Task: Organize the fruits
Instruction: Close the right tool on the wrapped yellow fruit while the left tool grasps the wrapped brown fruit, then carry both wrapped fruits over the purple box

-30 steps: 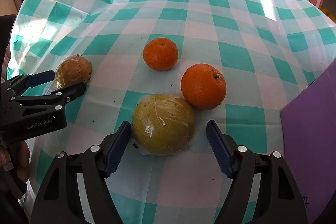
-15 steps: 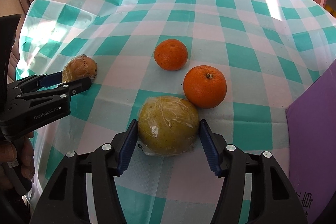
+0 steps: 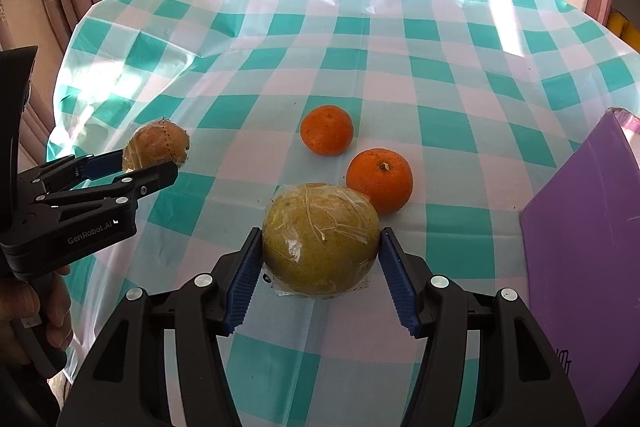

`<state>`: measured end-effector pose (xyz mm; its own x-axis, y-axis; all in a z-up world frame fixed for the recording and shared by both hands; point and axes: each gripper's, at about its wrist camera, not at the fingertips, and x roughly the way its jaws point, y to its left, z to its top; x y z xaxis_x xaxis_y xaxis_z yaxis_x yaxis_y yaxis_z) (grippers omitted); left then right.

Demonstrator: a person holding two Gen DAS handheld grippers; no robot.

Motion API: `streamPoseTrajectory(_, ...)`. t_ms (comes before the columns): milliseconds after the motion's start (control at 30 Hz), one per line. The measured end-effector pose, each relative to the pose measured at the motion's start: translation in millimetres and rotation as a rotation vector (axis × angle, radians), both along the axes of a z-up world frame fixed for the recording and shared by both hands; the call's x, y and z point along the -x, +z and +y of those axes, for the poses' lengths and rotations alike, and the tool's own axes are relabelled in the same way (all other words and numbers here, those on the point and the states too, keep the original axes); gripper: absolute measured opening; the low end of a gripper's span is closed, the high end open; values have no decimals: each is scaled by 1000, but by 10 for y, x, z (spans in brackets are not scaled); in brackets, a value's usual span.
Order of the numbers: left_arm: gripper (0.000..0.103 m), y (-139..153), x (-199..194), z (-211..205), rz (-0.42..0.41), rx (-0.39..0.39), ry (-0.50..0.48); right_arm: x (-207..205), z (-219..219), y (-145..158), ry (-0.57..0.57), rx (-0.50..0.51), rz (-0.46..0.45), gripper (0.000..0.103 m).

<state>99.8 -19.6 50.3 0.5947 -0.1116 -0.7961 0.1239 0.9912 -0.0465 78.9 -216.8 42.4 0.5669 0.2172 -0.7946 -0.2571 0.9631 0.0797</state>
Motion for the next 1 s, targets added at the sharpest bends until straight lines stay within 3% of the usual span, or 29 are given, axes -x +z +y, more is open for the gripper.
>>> streamPoseTrajectory(533, 60, 500, 228, -397, -107, 19, -99, 287, -332, 596, -40, -64, -121, 57)
streamPoseTrajectory(1000, 60, 857, 364, -1248, -185, 45, -288, 515, -1118, 1011, -176, -73, -220, 57)
